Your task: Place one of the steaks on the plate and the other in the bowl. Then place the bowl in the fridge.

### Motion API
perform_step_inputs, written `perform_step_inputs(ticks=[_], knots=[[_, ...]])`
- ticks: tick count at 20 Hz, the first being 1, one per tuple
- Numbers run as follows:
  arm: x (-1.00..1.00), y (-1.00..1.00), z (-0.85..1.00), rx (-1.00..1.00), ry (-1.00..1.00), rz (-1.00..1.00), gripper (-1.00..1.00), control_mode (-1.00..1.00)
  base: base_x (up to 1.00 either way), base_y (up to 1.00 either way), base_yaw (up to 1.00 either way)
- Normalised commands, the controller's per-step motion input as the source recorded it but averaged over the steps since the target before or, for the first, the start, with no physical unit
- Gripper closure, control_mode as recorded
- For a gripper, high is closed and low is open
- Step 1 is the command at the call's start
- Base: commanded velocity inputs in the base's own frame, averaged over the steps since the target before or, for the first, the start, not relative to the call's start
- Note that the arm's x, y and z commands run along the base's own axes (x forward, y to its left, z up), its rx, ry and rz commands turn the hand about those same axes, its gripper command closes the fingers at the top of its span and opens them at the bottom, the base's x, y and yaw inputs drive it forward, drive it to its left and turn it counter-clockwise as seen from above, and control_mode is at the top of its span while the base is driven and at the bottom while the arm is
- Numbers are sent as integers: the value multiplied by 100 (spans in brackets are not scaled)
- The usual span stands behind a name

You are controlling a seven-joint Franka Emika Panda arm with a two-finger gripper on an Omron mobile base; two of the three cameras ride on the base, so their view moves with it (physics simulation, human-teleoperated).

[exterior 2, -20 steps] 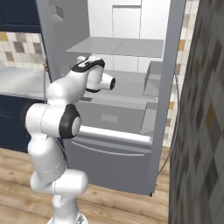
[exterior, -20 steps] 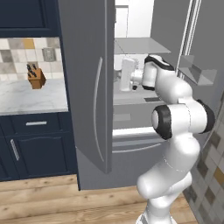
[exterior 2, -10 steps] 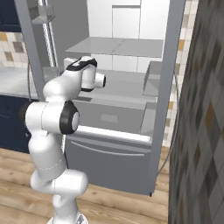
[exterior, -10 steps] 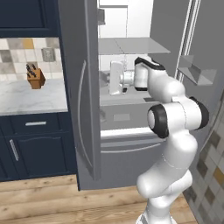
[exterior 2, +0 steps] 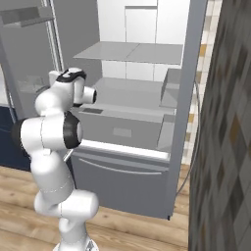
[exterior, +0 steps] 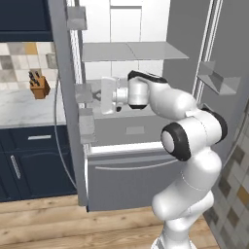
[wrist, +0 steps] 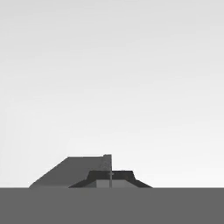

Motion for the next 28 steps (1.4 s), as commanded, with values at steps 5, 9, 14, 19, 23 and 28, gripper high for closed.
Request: perform_step_inputs(ticks=[5, 9, 14, 19, 23, 28], knots=[[-5, 33, -5, 5, -5, 3, 100, -100, 0, 0, 0], [-42, -99, 75, 4, -1, 4, 100, -100, 0, 0, 0], [-32, -100, 60, -11, 0, -1, 100, -100, 0, 0, 0], [-48, -100, 39, -11, 1, -1, 100, -100, 0, 0, 0], [-66, -100, 28, -11, 4, 0, 100, -100, 0, 0, 0], [-65, -95, 0, -35, 6, -8, 100, -100, 0, 0, 0]])
